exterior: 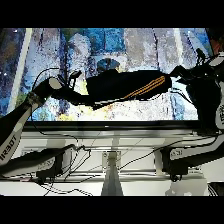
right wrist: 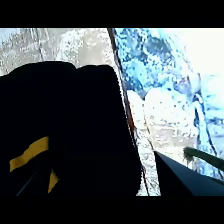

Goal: Fold the clothes and pants, and hang the long-sleeved shirts on hangers.

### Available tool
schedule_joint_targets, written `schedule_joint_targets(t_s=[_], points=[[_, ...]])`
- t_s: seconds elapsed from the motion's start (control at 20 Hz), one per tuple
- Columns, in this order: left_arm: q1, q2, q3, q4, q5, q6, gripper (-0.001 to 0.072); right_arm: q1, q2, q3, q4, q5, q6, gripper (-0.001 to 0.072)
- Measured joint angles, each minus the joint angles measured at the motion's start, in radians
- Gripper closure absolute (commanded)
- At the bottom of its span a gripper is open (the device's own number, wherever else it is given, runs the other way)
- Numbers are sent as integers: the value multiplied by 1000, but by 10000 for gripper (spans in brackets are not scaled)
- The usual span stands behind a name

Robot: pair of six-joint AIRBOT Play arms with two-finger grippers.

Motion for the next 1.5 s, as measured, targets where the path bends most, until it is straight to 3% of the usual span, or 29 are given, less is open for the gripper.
schedule_joint_targets(t_s=[0.35, 0.4, 0.5, 0.55, 0.65, 1.0, 1.3, 1.5], points=[[0, -2, 0, 1, 38, 0, 16, 30, -191, 35, 156, 108, -3, 27], [0, -5, 0, 1, 41, 0, 16, 50, -206, 37, 177, 111, -22, 104], [0, -19, 0, 2, 46, 0, 16, 99, -228, 37, 193, 92, -72, 571], [0, -27, 0, 2, 47, 0, 16, 122, -236, 36, 197, 76, -89, 646], [5, -41, 0, 3, 48, 0, 15, 165, -239, 45, 207, 43, -116, 681], [114, 22, 130, 95, 51, 31, 15, 180, -117, 161, 176, -77, -128, 685], [230, 206, 230, 134, 50, 37, 16, 24, 179, 201, -43, -247, 116, 686], [256, 319, 245, 140, 49, 37, 16, -163, 380, 207, -289, -182, 415, 686]])
